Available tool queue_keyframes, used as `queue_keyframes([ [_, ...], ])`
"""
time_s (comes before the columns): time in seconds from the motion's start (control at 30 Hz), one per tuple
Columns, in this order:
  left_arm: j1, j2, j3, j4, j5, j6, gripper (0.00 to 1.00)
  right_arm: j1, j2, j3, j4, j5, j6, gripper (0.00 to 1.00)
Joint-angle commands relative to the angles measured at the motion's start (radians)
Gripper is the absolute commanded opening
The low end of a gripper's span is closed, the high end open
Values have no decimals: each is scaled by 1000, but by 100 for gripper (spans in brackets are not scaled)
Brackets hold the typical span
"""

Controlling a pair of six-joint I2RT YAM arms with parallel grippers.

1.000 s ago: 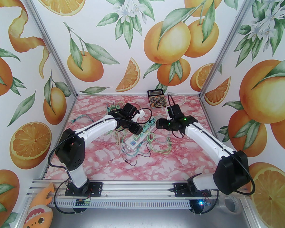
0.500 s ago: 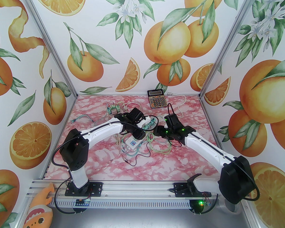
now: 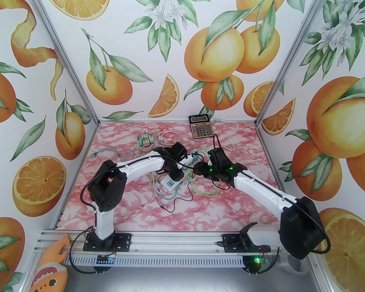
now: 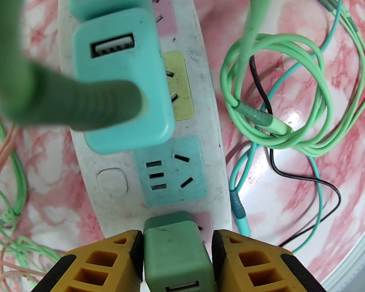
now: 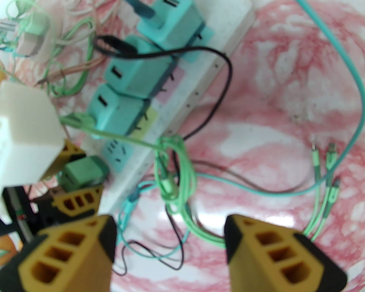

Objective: Pull the plug off the socket

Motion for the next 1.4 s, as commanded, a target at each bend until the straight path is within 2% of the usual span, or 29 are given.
queue_keyframes([
  [0.0,-8,13,33,-16,-6,18,34,18,16,-9,54,-12,20,62],
  [0.13,-8,1,34,-17,4,12,20,39,48,-25,115,-43,61,55],
  [0.47,-10,-10,28,12,45,-50,21,93,190,-42,351,-142,236,42],
  [0.63,-10,-10,28,21,62,-73,21,94,254,-73,454,-146,340,29],
  [0.87,-10,-9,37,24,82,-86,21,93,339,-154,668,-195,497,27],
  [1.03,-12,-5,44,26,94,-93,21,92,361,-150,588,-135,473,28],
  [1.2,-12,-13,56,12,74,-87,21,92,395,-57,344,-44,405,28],
  [1.37,-60,-33,57,0,-72,-34,21,93,434,-26,243,-4,376,27],
])
